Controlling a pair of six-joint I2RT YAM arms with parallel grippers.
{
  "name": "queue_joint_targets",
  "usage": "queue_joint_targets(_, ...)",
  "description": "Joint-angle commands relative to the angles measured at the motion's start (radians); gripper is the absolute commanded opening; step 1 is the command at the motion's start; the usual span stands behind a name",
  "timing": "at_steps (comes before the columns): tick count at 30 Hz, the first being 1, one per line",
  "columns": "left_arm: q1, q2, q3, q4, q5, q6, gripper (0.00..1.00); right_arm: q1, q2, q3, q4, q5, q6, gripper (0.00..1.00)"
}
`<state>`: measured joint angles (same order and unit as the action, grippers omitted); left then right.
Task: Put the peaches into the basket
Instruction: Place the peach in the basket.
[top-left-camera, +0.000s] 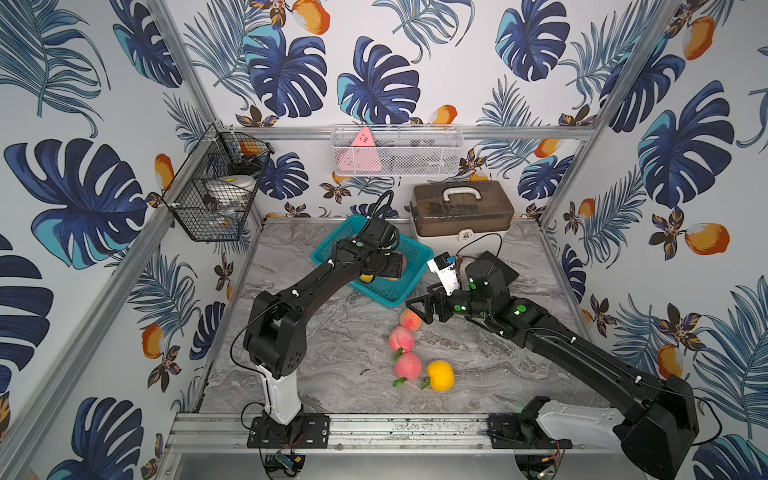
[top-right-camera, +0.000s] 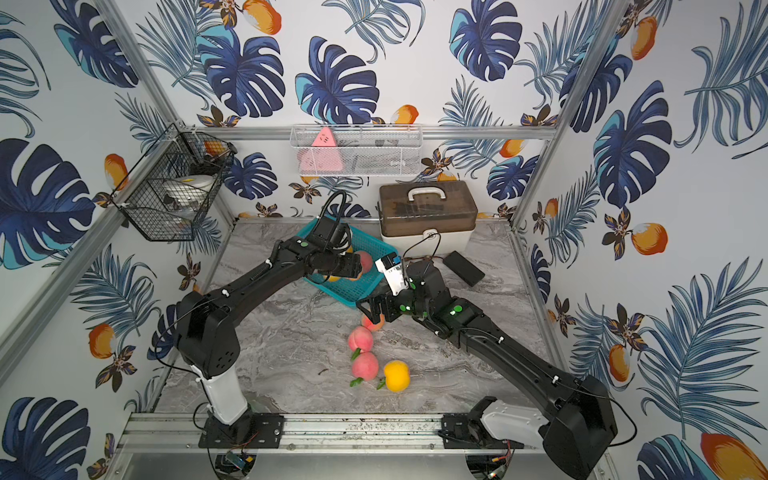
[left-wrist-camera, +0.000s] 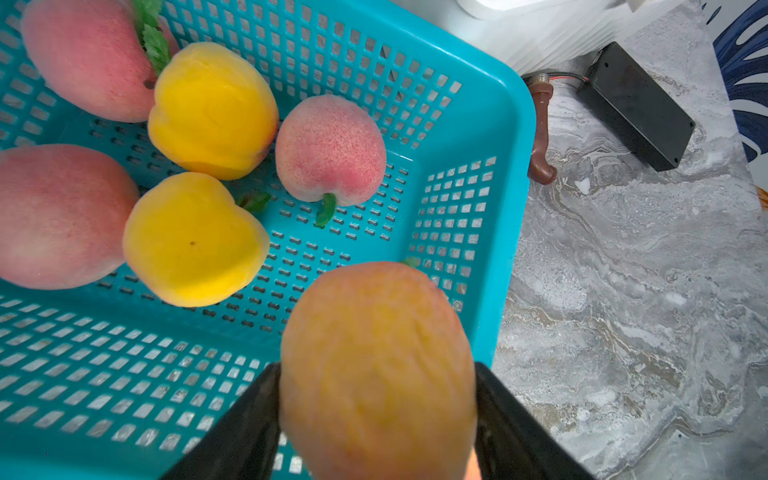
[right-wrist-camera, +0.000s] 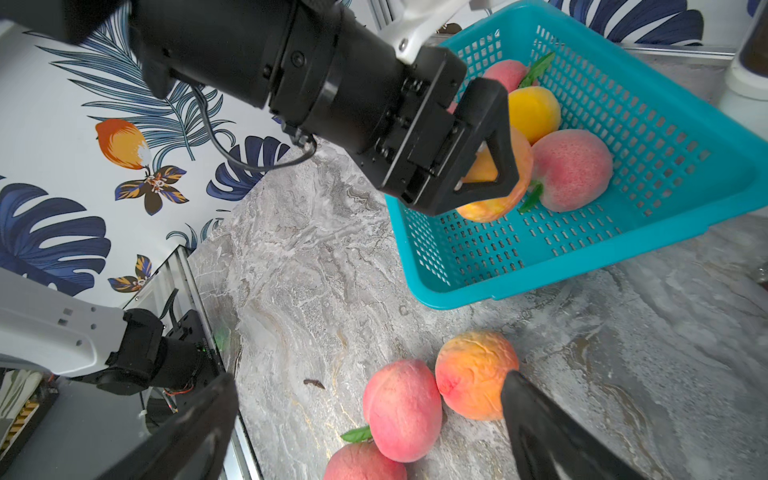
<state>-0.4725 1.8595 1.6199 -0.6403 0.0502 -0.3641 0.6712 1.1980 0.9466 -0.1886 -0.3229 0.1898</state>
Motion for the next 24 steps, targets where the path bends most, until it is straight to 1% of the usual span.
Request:
queue_joint_targets(1, 0.001, 0.032, 0.018, 0.043, 0.029, -0.015, 0.7, -0.011, -0.002, 0.01, -0.017, -0.014, -0.015, 1.0)
queue_joint_targets(12, 0.0, 0.134, 0.055, 0.096, 0.088, -0.073, 0.7, -0.03, -0.025, 0.005, -0.026, -0.021, -0.013, 1.0)
queue_joint_targets(24, 0.001, 0.197, 0.066, 0.146, 0.097, -0.123, 0.71, -0.035, -0.041, 0.005, -0.033, -0.016, -0.012, 1.0)
